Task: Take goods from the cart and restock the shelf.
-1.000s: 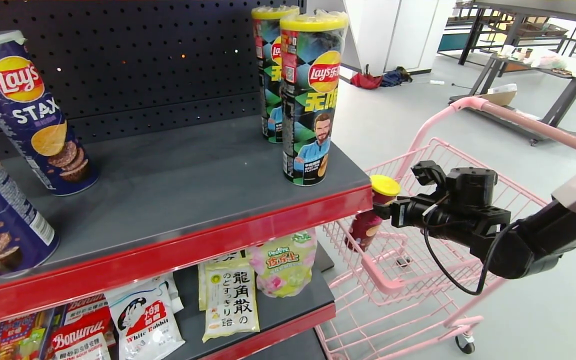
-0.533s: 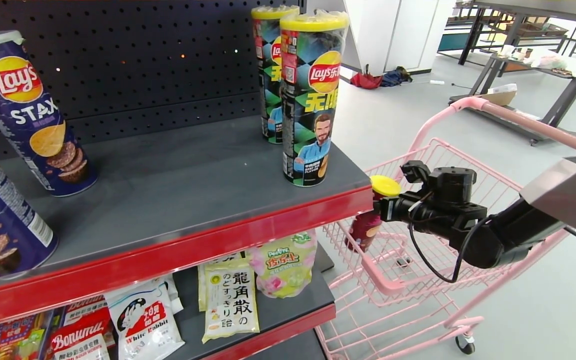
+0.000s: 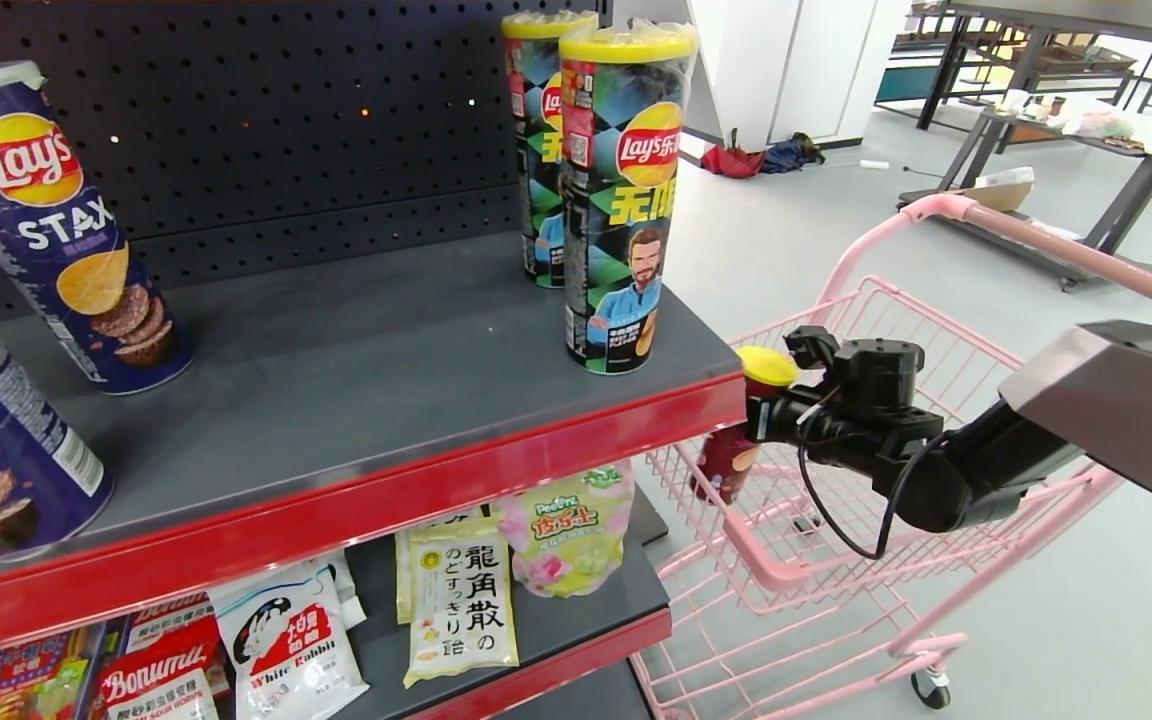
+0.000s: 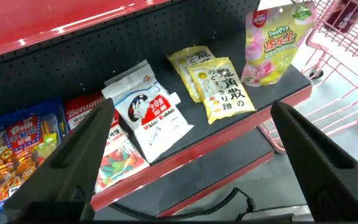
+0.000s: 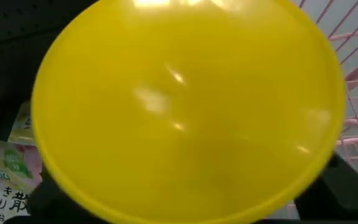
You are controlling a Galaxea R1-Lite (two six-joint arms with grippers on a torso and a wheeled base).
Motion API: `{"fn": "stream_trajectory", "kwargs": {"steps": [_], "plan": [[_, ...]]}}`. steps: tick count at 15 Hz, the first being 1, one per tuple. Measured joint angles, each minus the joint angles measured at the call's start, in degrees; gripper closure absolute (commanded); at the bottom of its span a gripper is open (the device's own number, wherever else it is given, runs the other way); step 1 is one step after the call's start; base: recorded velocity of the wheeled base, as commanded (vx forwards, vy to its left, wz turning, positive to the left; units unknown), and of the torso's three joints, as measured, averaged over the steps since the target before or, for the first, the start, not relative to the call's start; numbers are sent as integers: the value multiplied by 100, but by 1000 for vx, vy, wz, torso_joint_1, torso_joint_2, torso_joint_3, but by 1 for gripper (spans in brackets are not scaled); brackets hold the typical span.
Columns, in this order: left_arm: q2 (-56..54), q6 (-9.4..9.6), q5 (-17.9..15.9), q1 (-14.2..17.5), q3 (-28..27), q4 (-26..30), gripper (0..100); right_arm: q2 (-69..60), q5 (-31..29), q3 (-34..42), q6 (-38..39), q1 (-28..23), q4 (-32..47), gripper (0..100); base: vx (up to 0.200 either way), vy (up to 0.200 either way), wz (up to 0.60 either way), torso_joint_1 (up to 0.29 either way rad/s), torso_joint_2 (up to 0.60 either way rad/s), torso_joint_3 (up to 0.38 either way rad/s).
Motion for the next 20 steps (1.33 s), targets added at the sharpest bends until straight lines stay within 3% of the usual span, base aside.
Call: {"fn": "stream_trajectory", "kwargs": {"steps": [6, 11, 16, 20], "plan": [[0, 4, 7, 2, 11, 0, 0, -91, -239, 138, -9, 52, 2, 100, 0, 0, 0, 0, 0, 0], [-49, 11, -66, -16, 12, -11, 0, -1209, -488, 491, -254, -124, 279, 100, 0, 0, 0, 0, 0, 0], [-79, 23, -288, -20, -7, -35, 0, -3495, -983, 924, -471, -507, 1801, 100, 0, 0, 0, 0, 0, 0], [-77, 391, -158, -13, -35, -27, 0, -5884, -1606, 1599, -727, -607, 3788, 100, 0, 0, 0, 0, 0, 0]]}}
